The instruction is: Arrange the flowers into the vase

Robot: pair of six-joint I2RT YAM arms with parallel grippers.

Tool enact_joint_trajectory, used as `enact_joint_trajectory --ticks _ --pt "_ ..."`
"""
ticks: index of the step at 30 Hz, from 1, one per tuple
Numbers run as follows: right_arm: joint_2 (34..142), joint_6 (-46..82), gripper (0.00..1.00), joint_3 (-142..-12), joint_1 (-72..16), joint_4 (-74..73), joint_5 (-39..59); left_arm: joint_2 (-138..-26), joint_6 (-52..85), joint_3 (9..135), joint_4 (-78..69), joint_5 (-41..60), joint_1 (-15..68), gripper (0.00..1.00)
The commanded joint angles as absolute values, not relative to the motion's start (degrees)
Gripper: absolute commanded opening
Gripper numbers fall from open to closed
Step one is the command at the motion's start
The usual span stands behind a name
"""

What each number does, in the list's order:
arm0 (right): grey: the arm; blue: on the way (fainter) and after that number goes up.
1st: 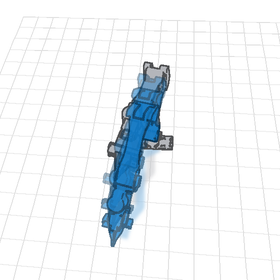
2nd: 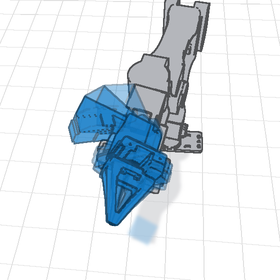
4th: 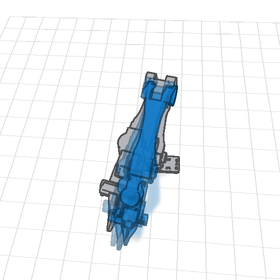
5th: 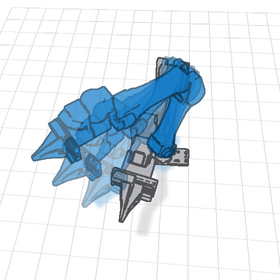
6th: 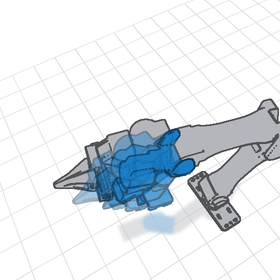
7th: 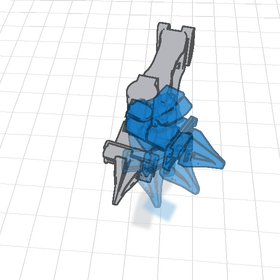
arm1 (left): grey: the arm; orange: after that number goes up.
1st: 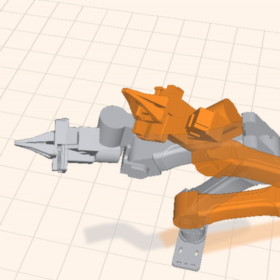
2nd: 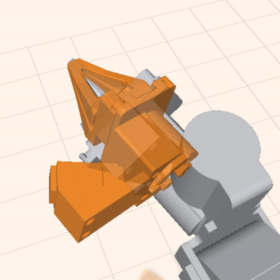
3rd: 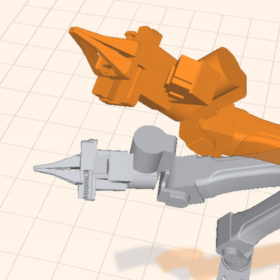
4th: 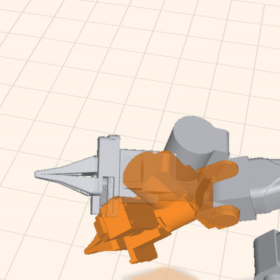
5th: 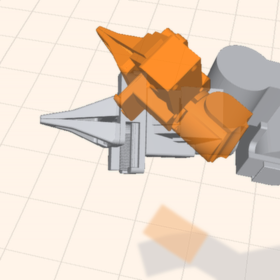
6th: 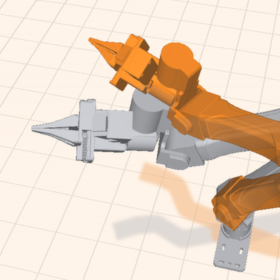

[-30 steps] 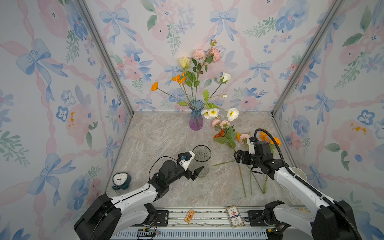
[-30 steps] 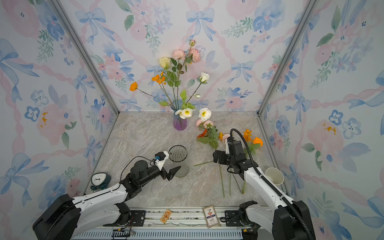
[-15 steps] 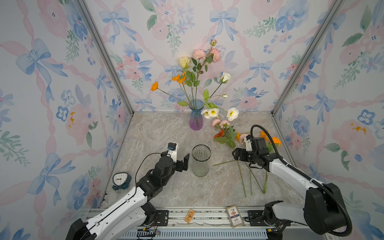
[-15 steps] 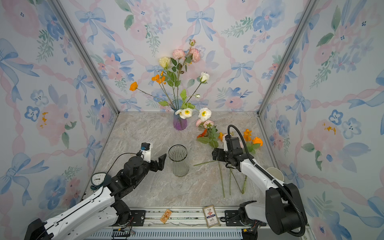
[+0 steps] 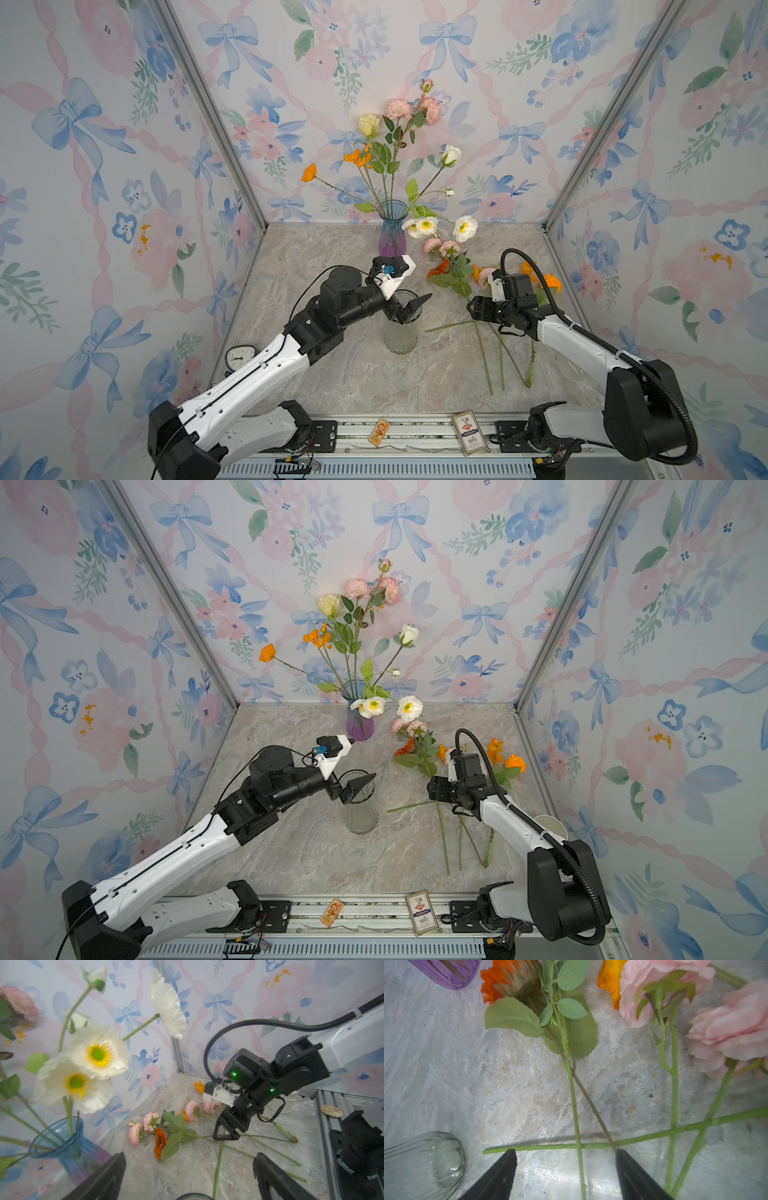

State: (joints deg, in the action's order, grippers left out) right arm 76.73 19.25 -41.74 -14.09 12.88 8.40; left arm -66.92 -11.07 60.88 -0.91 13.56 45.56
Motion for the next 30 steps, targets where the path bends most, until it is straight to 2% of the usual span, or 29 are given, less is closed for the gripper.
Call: enact_joint_trajectory --ticks 1,6,11,15,30 --pt "79.51 18.18 0.7 -44.37 -14.74 13.56 7.17 -72.07 -19.14 65.62 6.33 14.48 47.7 0.98" --pt "85.94 16.54 0.56 -48.35 -16.69 12.8 4.93 -66.78 -20.0 58.13 4.37 10.07 49.71 0.98" --pt "92.69 16.21 0.45 -53.65 -18.9 15.22 -1.16 -60.2 -24.51 50.22 -1.95 2.4 57.17 0.98" --pt "94.48 16.76 0.43 -54.66 -19.23 16.12 -4.07 -60.88 -25.05 50.19 -1.8 0.53 58.46 0.98" --pt "101.04 16.86 0.38 -57.35 -20.48 17.94 -3.33 -60.1 -25.71 49.75 -1.85 0.44 58.54 0.98"
